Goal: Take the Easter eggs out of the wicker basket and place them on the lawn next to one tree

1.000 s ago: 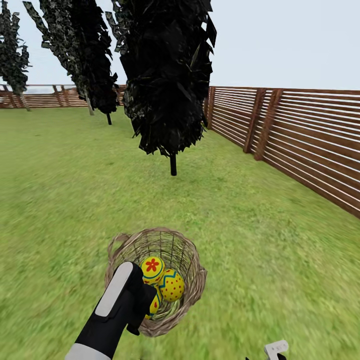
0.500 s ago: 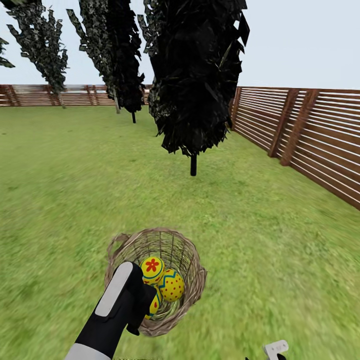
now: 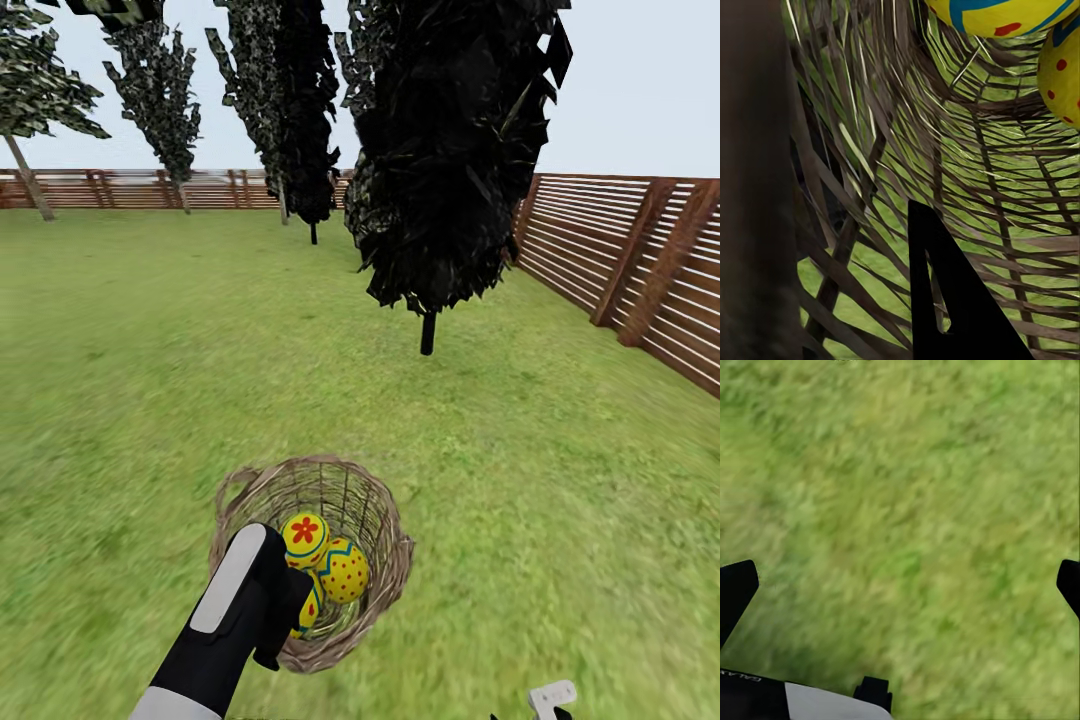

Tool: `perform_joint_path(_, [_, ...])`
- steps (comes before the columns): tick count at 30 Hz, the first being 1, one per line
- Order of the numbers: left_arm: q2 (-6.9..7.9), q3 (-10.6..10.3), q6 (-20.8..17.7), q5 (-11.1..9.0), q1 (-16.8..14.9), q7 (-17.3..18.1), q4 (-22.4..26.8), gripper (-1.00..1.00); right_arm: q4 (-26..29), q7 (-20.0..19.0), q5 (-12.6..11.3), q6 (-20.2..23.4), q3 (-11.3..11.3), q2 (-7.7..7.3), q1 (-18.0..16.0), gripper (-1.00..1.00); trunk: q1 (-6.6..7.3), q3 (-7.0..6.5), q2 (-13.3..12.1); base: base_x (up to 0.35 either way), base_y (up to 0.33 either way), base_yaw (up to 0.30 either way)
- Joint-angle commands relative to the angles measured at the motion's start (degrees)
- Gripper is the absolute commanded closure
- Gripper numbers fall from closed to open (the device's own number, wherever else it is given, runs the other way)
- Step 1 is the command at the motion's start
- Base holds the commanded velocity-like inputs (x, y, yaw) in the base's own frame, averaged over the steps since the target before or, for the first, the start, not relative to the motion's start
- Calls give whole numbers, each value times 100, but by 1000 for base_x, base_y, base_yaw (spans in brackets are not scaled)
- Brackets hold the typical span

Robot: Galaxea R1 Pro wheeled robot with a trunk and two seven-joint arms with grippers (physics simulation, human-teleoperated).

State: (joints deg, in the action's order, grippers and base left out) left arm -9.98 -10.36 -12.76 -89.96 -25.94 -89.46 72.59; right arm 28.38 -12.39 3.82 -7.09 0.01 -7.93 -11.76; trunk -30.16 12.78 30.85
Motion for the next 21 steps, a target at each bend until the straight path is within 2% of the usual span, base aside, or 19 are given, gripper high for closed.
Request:
perform_joint_path(1, [-2, -1, -86, -13, -5, -19, 1, 100, 1, -9, 35, -20, -1, -3, -2, -100, -2, 9, 9, 0, 0, 284])
perform_joint_path(21, [-2, -1, -46, -13, -3, 6, -52, 100, 1, -1, 40, -20, 7, 9, -2, -100, -2, 9, 9, 0, 0, 284])
